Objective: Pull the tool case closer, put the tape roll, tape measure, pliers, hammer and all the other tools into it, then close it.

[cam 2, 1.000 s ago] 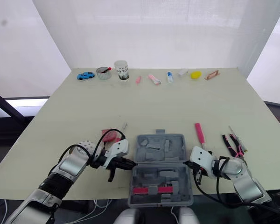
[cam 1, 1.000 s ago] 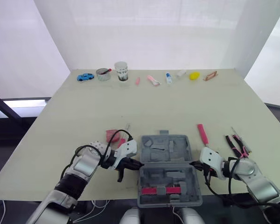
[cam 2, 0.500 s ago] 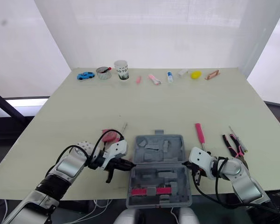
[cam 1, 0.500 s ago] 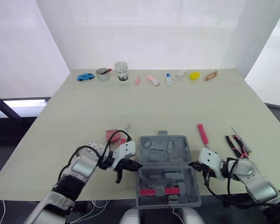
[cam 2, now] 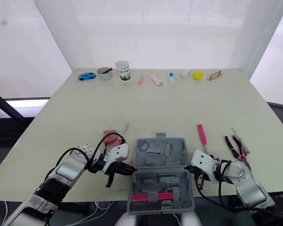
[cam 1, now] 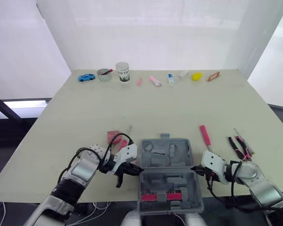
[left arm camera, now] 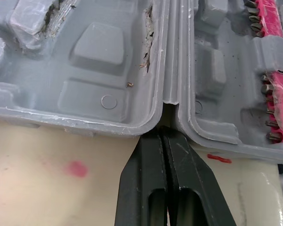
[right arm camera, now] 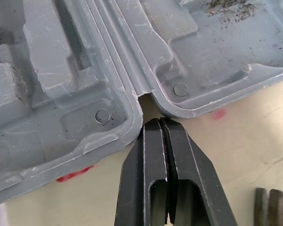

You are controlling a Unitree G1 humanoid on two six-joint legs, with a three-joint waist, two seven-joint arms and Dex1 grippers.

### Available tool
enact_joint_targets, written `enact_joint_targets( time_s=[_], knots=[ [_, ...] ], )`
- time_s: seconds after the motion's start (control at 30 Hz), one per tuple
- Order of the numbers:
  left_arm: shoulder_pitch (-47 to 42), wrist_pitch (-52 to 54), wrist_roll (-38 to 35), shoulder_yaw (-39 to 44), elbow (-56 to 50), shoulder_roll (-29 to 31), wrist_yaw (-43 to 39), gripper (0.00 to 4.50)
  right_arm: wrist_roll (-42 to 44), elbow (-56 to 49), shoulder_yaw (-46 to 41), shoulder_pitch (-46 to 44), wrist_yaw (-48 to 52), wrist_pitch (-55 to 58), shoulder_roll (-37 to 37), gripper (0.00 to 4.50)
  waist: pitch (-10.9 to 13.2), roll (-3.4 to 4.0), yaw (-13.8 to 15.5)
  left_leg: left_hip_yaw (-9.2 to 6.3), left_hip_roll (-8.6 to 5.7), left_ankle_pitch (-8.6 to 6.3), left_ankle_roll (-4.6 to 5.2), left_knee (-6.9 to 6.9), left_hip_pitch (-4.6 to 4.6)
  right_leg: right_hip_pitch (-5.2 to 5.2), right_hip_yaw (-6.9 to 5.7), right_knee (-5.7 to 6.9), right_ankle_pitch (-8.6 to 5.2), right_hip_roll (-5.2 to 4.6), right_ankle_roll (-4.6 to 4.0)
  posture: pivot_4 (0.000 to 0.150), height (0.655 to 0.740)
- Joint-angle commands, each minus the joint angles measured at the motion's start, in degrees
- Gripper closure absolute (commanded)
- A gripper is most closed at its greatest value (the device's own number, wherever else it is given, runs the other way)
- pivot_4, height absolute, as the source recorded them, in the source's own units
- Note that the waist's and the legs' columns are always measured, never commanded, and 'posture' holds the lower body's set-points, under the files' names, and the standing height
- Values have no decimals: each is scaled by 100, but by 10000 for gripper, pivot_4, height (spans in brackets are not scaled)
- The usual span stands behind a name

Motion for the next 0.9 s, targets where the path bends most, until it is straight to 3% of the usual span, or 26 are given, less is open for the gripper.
enact_joint_targets(
  time_s=[0.03,0.9],
  knots=[
    [86,74,-148,-117,-329,36,-149,44081,180,-310,8,35,94,43,-28,45000,0,0,2,0,0,0,0,-1,0,0,1,0,0,0,0,1500,7400],
    [-26,16,-119,-62,-137,14,-83,44081,215,-411,18,94,80,141,-40,45000,1,-1,7,0,0,0,0,-1,0,-1,0,0,0,0,0,1500,7400]
  ],
)
